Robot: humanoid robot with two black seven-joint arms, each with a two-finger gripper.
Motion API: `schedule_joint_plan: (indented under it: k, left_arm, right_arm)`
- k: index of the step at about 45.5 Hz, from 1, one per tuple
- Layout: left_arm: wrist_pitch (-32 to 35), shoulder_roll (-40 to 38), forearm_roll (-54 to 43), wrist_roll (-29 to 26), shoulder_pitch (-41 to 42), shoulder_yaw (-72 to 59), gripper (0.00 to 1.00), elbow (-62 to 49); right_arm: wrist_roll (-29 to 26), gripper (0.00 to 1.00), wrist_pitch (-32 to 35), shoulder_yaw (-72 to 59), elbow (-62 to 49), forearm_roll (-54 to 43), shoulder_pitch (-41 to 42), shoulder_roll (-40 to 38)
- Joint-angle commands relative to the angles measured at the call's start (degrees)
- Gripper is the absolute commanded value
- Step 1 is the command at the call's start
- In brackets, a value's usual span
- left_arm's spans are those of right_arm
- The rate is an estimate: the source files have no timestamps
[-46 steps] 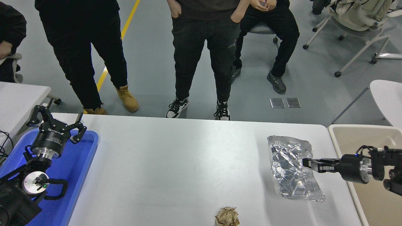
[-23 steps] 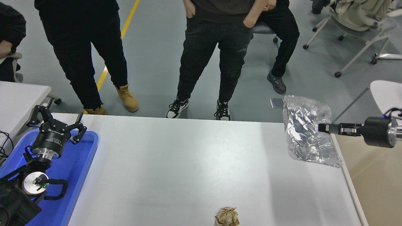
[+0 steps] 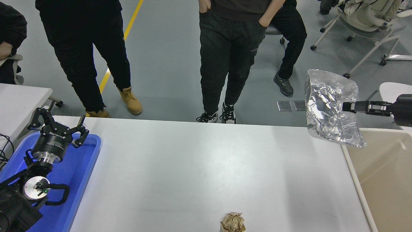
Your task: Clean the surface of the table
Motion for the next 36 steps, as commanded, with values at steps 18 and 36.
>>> schedule_joint_plan:
  k: [18,36]
  left_arm:
    - [0.00,0.00,0.00,0.00,0.00,0.00,1.00,0.00]
    - [0.00,0.00,0.00,0.00,0.00,0.00,1.00,0.00]
  right_arm:
    - [-12.74,0.00,2.96,0.03,-24.43,23.61,-14.66,6.79]
    - [-32.35,0.00,2.96,1.35,-26.10,32.14,-18.18,6.70]
